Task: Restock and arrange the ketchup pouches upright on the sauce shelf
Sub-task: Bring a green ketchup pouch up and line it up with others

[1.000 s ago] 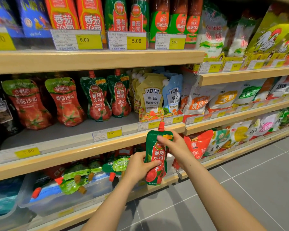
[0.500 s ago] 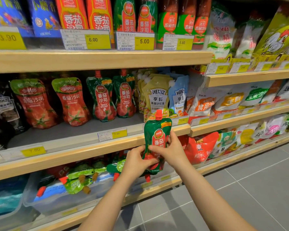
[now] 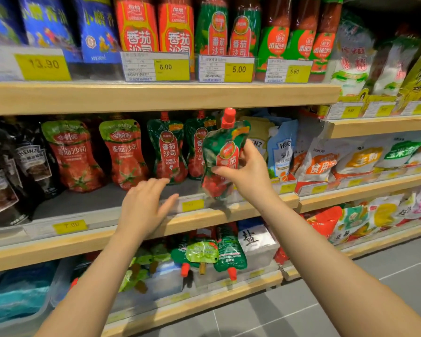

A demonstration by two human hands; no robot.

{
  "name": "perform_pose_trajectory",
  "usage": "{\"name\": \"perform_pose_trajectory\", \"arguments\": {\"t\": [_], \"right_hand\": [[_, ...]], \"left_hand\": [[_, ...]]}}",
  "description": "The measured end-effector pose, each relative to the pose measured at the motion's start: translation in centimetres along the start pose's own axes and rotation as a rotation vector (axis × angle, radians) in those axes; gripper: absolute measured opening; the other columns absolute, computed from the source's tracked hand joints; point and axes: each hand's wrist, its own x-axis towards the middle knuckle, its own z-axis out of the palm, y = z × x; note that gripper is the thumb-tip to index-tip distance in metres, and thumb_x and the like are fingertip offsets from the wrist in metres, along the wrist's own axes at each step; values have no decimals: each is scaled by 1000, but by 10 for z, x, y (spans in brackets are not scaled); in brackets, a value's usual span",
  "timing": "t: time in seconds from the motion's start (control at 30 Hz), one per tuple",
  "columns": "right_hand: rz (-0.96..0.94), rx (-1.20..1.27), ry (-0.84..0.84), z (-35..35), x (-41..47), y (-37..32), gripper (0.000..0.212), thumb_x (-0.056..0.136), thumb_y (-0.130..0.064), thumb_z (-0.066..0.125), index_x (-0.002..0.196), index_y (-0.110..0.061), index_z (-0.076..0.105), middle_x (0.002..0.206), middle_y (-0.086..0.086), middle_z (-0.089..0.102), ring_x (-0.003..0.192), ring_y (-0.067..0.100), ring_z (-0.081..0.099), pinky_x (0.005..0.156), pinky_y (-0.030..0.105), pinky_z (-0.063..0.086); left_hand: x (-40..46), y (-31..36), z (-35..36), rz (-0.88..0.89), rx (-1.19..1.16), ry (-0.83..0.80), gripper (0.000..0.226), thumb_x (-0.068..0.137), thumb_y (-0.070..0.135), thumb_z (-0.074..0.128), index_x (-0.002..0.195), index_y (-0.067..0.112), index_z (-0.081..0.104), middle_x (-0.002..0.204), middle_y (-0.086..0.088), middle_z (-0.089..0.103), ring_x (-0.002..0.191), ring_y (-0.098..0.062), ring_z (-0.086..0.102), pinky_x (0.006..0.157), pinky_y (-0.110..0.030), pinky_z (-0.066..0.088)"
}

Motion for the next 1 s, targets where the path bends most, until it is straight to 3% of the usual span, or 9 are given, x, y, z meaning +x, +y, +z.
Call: {"name": "perform_pose_trajectory", "arguments": {"t": [0.1, 0.23, 0.37, 0.43, 0.53, 0.6, 0.67, 0.8, 1.0], "right_hand": [[-2, -59, 7, 22, 17, 4, 39, 70, -17, 79, 95, -15, 49, 94, 1, 66, 83, 9, 64, 70, 26, 54], [77, -142, 72, 38, 38, 20, 38, 66, -24, 82, 85, -12, 50, 78, -2, 61, 69, 7, 57, 57, 21, 46], [233, -169, 69, 44, 53, 44, 38, 64, -27, 83, 54, -14, 49, 46, -8, 43, 39, 2, 37, 33, 12, 27], [329, -172, 53, 46, 57, 54, 34, 67, -30, 81, 73, -9, 56, 53, -7, 46, 44, 5, 36, 37, 16, 29], [310, -183, 41, 48, 56, 58, 51, 74, -32, 76, 111, -7, 53, 78, -3, 56, 61, 10, 48, 54, 22, 39], [261, -247, 51, 49, 48, 59, 48, 76, -30, 74, 111, -7, 51, 93, 2, 61, 80, 19, 58, 65, 26, 44], [239, -407, 74, 50, 38, 59, 43, 74, -34, 74, 97, -6, 51, 96, 10, 64, 83, 25, 60, 64, 32, 50], [196, -689, 118, 55, 25, 57, 54, 71, -41, 75, 100, -4, 49, 97, 14, 60, 90, 32, 59, 70, 41, 54], [277, -617, 119, 69, 40, 61, 47, 79, -18, 71, 114, -4, 43, 110, 19, 58, 97, 37, 60, 77, 41, 52]], "left_hand": [[-12, -8, 9, 88, 164, -63, 51, 86, 46, 35, 118, 16, 61, 75, -2, 66, 68, -27, 64, 52, -35, 48], [-13, -10, 14, 163, 231, 2, 43, 89, 41, 36, 112, 18, 64, 69, 0, 63, 62, -23, 60, 50, -33, 43], [-16, -10, 16, 199, 199, 89, 36, 88, 37, 41, 98, 16, 69, 65, -1, 62, 59, -24, 58, 49, -33, 42], [-15, -10, 17, 198, 196, 87, 35, 88, 37, 42, 95, 16, 69, 64, -1, 62, 58, -24, 57, 48, -33, 42], [-15, -11, 17, 179, 193, 83, 35, 88, 38, 43, 93, 16, 69, 63, 0, 61, 57, -23, 57, 49, -33, 42], [-15, -9, 16, 169, 183, 76, 36, 88, 38, 43, 93, 16, 70, 63, 0, 61, 57, -22, 57, 49, -32, 42], [-15, -8, 15, 164, 173, 70, 36, 87, 38, 43, 92, 16, 70, 62, 1, 61, 57, -22, 57, 49, -32, 42], [-15, -8, 15, 159, 172, 63, 34, 87, 39, 43, 87, 17, 69, 62, 1, 61, 57, -23, 57, 49, -32, 42], [-13, -9, 13, 147, 151, 44, 32, 87, 38, 43, 80, 19, 67, 59, 3, 58, 56, -20, 56, 48, -32, 40]]}}
